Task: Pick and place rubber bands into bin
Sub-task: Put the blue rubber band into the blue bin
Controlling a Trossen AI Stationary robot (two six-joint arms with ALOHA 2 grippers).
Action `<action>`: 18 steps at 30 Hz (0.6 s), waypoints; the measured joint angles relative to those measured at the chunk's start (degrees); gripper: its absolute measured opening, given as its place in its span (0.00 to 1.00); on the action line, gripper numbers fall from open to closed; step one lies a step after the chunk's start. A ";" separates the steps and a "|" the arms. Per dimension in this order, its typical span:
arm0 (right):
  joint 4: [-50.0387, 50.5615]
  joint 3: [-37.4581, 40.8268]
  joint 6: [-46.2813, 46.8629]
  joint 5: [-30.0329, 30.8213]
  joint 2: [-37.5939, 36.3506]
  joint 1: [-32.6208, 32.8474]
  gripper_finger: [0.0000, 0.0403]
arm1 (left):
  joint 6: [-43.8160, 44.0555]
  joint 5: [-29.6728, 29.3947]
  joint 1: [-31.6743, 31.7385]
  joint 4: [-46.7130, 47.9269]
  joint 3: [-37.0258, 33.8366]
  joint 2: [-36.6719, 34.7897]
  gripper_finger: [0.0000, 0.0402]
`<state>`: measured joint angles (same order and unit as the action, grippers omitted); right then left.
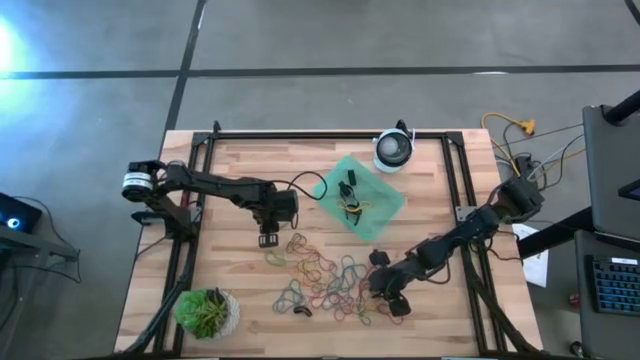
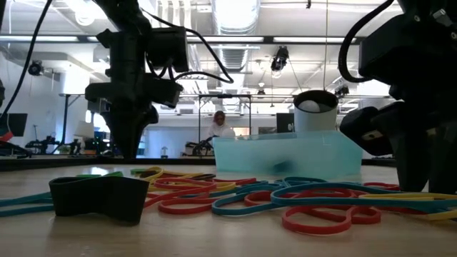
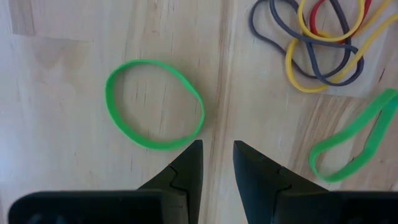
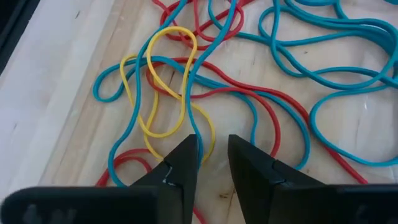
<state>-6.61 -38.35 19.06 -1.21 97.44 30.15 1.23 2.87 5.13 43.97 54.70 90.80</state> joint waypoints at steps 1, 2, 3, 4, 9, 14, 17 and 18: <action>0.11 0.02 -0.63 0.00 -0.24 0.07 0.17 | 0.00 0.00 0.00 0.00 0.00 0.00 0.18; 0.25 0.06 -1.54 0.09 -0.47 0.19 0.15 | 0.02 0.00 0.00 -0.02 0.00 0.00 0.18; 0.48 0.12 -2.39 0.11 -0.73 0.39 0.12 | 0.04 0.00 0.00 0.00 0.00 0.00 0.18; 0.74 0.19 -3.02 0.00 -1.09 0.58 0.10 | 0.03 0.00 0.00 0.00 0.00 -0.01 0.18; 0.63 0.20 -5.56 -0.24 -2.81 1.24 0.02 | 0.00 0.00 -0.02 0.00 -0.02 0.00 0.18; 0.96 -0.29 -7.03 0.12 -4.52 1.45 0.02 | 0.02 -0.02 -0.02 -0.02 -0.02 -0.01 0.18; 3.37 -1.11 -8.72 1.50 -5.98 1.62 0.02 | 0.02 0.00 -0.02 -0.02 -0.02 0.00 0.18; 3.99 -1.45 -9.23 1.96 -6.45 1.62 0.02 | 0.00 -0.02 -0.02 -0.02 -0.02 0.00 0.18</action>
<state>-2.62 -39.80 9.83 0.75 90.99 31.77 1.24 2.86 5.10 43.94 54.68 90.80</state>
